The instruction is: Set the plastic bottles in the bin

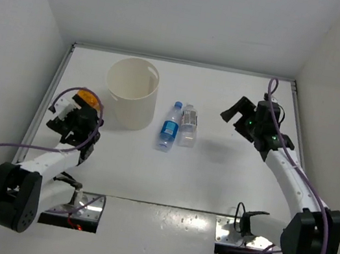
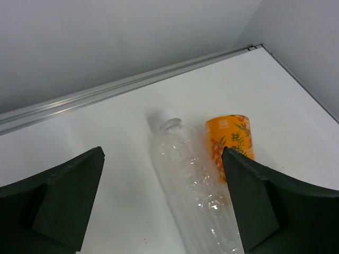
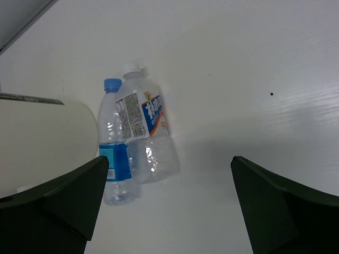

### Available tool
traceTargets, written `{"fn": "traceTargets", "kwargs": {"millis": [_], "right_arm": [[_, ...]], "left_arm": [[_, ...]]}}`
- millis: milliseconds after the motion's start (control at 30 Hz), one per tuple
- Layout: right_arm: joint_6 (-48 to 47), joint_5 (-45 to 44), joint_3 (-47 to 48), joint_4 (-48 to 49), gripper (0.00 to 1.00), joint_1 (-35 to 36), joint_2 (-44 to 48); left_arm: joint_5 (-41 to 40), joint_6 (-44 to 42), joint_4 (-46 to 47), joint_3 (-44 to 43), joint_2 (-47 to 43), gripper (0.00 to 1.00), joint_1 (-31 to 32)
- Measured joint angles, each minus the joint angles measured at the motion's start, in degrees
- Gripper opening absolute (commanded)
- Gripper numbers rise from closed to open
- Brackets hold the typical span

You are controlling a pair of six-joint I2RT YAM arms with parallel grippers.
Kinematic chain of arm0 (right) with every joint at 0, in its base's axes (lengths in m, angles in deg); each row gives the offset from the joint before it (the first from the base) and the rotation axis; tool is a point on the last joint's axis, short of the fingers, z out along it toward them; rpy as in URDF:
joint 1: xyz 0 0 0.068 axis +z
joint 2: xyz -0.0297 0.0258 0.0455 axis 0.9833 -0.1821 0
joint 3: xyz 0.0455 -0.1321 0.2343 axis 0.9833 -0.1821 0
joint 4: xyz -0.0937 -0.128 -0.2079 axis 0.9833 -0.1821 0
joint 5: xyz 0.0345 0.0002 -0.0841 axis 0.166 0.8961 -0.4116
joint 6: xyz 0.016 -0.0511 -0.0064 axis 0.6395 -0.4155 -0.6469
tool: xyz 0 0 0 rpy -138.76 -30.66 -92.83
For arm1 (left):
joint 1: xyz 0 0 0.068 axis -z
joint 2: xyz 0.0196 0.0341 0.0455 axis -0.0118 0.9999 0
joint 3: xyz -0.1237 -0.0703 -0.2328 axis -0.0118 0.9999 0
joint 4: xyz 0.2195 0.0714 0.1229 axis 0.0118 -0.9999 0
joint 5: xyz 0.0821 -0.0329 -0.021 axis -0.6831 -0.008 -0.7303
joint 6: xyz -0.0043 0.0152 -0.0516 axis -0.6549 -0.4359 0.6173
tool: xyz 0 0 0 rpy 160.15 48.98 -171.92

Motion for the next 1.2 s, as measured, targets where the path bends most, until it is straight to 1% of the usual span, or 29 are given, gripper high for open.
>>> {"fn": "traceTargets", "kwargs": {"millis": [133, 200, 267, 367, 400, 467, 533, 600, 700, 800, 900, 1200], "right_arm": [[1.7, -1.4, 1.3, -2.8, 1.0, -0.3, -1.9], [1.9, -1.5, 3.1, -4.4, 1.0, -0.7, -4.0], [1.9, -0.4, 4.6, -4.0, 1.0, -0.9, -6.8], [1.9, 5.8, 4.8, -0.5, 1.0, -0.5, -11.0], [2.2, 9.4, 4.7, 1.0, 1.0, -0.3, -12.4], [2.2, 13.2, 5.2, 2.3, 1.0, 0.5, -16.1], [2.1, 16.4, 6.4, 2.9, 1.0, 1.3, -20.1], [2.0, 18.3, 7.3, 2.9, 1.0, 2.0, -23.1], [1.4, 19.8, 9.9, 1.5, 1.0, 3.1, -26.4], [0.0, 21.4, 14.5, 0.7, 1.0, 4.0, -31.4], [-0.7, 21.5, 15.9, 0.3, 1.0, 5.1, -34.3], [-1.9, 21.2, 22.7, -3.5, 1.0, 9.2, -42.4]], "left_arm": [[0.5, 0.7, -2.3, 0.4, -1.4, 1.0, -1.7], [1.7, -0.5, -2.2, 0.4, -1.7, 1.0, -2.9], [3.0, -1.5, -1.9, 0.4, -1.7, 1.0, -3.7], [7.5, -2.8, -1.3, 0.5, -1.7, 1.0, -4.6], [9.5, -4.2, -0.5, 0.5, -1.5, 1.0, -4.7], [14.0, -7.3, 1.7, 0.5, 0.0, 1.0, -4.9], [18.9, -11.4, 3.2, 0.5, 1.7, 1.0, -5.0], [21.8, -13.5, 4.0, 0.5, 3.1, 1.0, -5.1], [23.1, -13.8, 4.5, 0.1, 4.8, 1.0, -6.1], [24.7, -14.0, 5.1, -0.8, 6.3, 1.0, -7.4], [25.6, -13.7, 5.9, -1.0, 6.6, 1.0, -7.9], [25.9, -8.9, 6.6, -0.8, 7.0, 1.0, -9.8]]}}
